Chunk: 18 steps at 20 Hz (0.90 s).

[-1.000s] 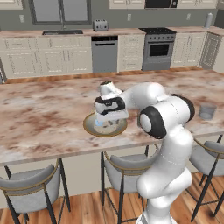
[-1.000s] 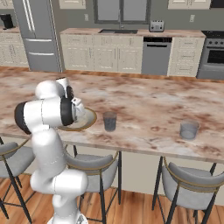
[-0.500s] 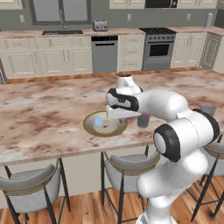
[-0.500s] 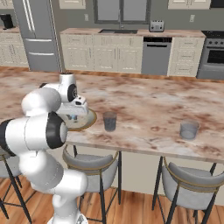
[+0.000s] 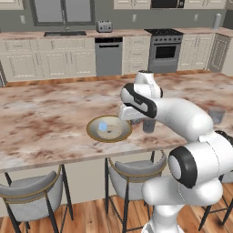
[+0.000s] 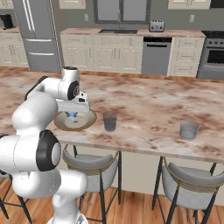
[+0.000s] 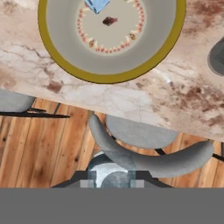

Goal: There are four ice cubes in the ice bowl. Place two ice cubes in each glass of water.

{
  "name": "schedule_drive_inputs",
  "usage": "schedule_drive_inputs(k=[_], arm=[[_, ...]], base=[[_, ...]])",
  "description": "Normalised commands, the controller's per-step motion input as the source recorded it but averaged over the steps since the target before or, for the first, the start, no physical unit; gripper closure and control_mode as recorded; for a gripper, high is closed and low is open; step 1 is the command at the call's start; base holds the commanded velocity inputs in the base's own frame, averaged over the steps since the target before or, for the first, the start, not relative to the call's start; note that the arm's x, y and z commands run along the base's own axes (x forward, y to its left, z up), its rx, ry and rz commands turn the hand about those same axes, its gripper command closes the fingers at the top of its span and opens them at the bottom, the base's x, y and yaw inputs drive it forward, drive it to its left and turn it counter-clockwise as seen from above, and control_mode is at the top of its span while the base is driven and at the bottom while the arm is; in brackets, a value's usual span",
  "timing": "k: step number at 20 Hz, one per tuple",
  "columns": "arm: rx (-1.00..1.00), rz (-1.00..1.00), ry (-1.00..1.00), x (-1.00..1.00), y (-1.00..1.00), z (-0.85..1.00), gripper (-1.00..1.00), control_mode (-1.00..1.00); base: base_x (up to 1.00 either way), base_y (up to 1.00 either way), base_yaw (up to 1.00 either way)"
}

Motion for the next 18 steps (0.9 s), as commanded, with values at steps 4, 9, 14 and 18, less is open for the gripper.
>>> schedule_drive_inputs(k=[4,9,14,18], arm=[[0.00,0.01,0.00,0.00,0.00,0.01,1.00,-1.00],[0.00,0.00,0.00,0.00,0.00,0.00,1.00,-1.00],[0.00,0.00,0.00,0.00,0.00,0.00,1.00,-1.00],[0.00,0.00,0.00,0.00,0.00,0.00,1.00,-1.00]], base=[[0.00,0.00,0.00],[0.00,0.00,0.00],[0.00,0.00,0.00],[0.00,0.00,0.00]])
